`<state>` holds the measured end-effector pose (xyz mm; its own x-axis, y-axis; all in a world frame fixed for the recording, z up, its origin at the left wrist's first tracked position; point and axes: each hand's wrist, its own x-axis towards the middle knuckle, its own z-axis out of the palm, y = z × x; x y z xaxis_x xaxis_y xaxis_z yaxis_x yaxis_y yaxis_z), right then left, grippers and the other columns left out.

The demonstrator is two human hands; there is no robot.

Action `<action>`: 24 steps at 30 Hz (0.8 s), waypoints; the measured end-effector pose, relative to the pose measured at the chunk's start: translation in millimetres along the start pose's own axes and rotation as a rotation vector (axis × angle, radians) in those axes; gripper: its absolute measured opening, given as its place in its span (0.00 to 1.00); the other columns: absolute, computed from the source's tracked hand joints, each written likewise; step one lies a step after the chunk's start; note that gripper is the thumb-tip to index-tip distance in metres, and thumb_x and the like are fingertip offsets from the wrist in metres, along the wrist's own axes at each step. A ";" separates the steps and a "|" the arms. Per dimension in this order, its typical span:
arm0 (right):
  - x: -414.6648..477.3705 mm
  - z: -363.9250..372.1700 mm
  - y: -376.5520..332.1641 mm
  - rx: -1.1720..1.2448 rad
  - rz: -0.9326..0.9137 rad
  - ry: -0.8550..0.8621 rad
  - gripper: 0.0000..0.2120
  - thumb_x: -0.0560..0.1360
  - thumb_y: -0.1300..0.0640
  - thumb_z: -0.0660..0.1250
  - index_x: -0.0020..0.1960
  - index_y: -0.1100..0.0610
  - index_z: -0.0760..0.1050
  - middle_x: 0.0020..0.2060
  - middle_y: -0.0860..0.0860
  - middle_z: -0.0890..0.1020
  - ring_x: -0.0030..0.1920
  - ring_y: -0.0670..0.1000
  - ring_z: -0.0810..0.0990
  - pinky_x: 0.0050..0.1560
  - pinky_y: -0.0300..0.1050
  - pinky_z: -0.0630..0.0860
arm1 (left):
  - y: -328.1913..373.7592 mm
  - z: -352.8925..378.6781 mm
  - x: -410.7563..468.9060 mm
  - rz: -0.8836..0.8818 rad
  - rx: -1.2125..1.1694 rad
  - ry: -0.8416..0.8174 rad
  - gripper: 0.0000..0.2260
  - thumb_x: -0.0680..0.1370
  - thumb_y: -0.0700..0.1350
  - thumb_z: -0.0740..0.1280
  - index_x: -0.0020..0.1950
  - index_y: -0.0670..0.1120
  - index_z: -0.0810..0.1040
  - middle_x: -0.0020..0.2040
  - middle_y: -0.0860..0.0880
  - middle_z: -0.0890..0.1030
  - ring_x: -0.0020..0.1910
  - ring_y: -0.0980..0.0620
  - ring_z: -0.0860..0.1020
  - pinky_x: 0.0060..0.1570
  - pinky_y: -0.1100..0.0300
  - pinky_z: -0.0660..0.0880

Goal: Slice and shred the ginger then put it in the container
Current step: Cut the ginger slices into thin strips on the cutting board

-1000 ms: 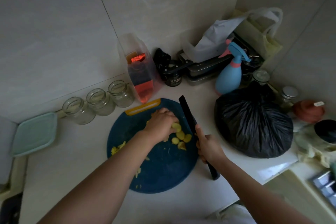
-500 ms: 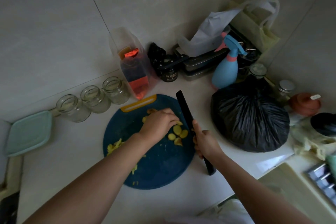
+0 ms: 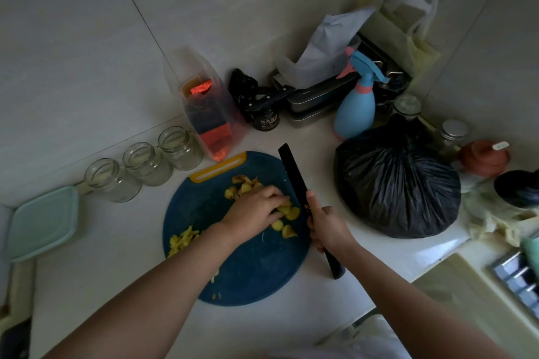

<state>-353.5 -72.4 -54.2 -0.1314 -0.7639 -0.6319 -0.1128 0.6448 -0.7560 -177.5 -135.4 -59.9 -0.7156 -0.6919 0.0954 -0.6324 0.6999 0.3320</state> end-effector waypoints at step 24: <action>2.0 -3.2 1.2 0.021 0.027 0.003 0.30 0.77 0.31 0.52 0.35 0.57 0.66 0.26 0.52 0.70 0.22 0.50 0.68 0.23 0.38 0.65 | 46.9 -4.6 31.2 -0.779 -0.526 -0.158 0.13 0.77 0.41 0.67 0.61 0.42 0.79 0.58 0.45 0.81 0.57 0.50 0.78 0.55 0.62 0.73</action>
<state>-357.0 -73.1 -55.8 -0.1367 -0.7459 -0.6519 -0.0880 0.6646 -0.7420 -228.1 -125.0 -37.1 -0.2055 -0.8712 -0.4460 -0.7616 -0.1439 0.6319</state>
